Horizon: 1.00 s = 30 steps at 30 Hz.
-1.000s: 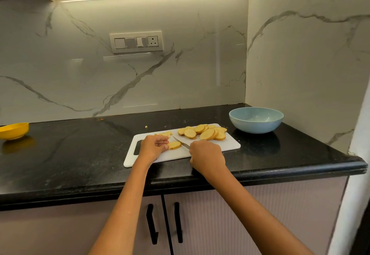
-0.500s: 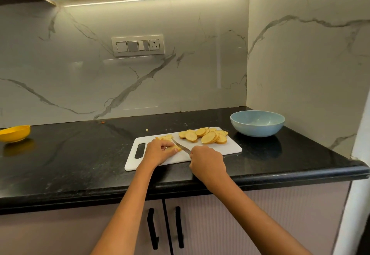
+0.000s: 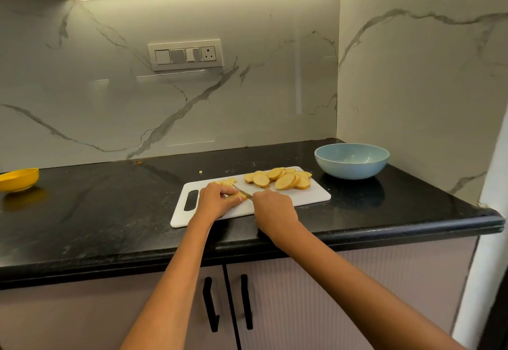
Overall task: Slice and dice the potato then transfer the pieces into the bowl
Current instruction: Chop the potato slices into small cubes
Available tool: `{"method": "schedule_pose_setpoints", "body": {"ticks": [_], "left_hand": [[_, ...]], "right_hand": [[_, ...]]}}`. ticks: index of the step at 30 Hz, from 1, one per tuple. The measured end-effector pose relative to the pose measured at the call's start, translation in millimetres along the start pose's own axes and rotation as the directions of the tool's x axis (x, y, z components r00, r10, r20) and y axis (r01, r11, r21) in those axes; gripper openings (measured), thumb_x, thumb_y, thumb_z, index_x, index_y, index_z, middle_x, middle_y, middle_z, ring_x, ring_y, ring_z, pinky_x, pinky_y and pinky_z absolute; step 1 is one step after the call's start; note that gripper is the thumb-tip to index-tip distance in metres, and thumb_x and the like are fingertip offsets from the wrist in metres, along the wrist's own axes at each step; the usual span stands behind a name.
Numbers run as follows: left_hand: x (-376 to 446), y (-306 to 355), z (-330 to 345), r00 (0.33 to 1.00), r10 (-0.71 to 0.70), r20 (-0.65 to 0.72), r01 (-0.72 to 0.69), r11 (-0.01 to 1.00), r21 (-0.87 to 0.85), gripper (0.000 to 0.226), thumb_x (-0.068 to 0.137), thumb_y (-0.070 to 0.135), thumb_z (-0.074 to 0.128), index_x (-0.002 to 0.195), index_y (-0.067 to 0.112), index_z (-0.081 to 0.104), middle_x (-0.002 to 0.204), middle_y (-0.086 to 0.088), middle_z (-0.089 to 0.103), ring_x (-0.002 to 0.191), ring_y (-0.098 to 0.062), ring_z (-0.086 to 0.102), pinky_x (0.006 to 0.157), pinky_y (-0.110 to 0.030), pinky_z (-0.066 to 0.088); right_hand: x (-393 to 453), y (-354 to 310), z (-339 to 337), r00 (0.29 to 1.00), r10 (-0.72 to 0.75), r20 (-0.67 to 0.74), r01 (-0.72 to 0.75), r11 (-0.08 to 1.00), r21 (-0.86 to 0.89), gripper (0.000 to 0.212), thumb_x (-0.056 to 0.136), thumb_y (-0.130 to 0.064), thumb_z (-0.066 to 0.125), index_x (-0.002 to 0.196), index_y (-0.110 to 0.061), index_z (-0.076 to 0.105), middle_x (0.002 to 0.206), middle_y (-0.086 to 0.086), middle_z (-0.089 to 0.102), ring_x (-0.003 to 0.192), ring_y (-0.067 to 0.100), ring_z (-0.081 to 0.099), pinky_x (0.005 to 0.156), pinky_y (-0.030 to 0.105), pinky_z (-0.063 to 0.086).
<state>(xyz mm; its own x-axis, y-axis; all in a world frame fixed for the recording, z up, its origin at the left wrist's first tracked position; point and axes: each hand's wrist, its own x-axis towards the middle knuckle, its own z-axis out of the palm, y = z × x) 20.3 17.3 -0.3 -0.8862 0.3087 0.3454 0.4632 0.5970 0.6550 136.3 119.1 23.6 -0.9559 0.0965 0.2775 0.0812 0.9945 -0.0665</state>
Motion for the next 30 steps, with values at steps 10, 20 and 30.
{"method": "schedule_pose_setpoints", "body": {"ticks": [10, 20, 30], "left_hand": [[-6.5, 1.3, 1.1, 1.000, 0.013, -0.019, -0.012, 0.999, 0.032, 0.031, 0.083, 0.026, 0.069, 0.110, 0.011, 0.069, 0.111, -0.006, 0.067, 0.087, -0.013, 0.051, 0.076, -0.023, 0.038], [-9.4, -1.0, 1.0, 0.996, -0.039, -0.082, 0.043, 0.998, 0.041, 0.041, 0.081, 0.032, 0.070, 0.114, 0.008, 0.066, 0.120, -0.007, 0.064, 0.105, -0.020, 0.058, 0.088, -0.026, 0.042], [-7.0, 1.1, 0.7, 0.997, -0.036, -0.071, 0.040, 0.997, 0.064, 0.027, 0.083, 0.028, 0.068, 0.101, 0.009, 0.071, 0.098, -0.007, 0.068, 0.087, -0.017, 0.056, 0.077, -0.028, 0.043]], "right_hand": [[-9.9, 5.5, 2.8, 1.000, -0.016, 0.006, 0.016, 0.999, -0.044, 0.023, 0.098, -0.010, 0.044, 0.119, -0.006, 0.051, 0.114, 0.011, 0.058, 0.102, 0.024, 0.059, 0.080, 0.030, 0.045], [-2.9, 14.3, 9.6, 0.994, 0.111, -0.006, -0.109, 0.979, 0.173, 0.019, 0.097, -0.022, 0.046, 0.109, -0.011, 0.056, 0.104, 0.008, 0.062, 0.091, 0.021, 0.060, 0.073, 0.029, 0.044], [-1.9, 13.7, 7.9, 0.997, 0.074, 0.004, -0.074, 0.989, 0.125, 0.021, 0.097, -0.022, 0.046, 0.112, -0.010, 0.056, 0.105, 0.008, 0.062, 0.091, 0.021, 0.060, 0.071, 0.029, 0.041]]}}
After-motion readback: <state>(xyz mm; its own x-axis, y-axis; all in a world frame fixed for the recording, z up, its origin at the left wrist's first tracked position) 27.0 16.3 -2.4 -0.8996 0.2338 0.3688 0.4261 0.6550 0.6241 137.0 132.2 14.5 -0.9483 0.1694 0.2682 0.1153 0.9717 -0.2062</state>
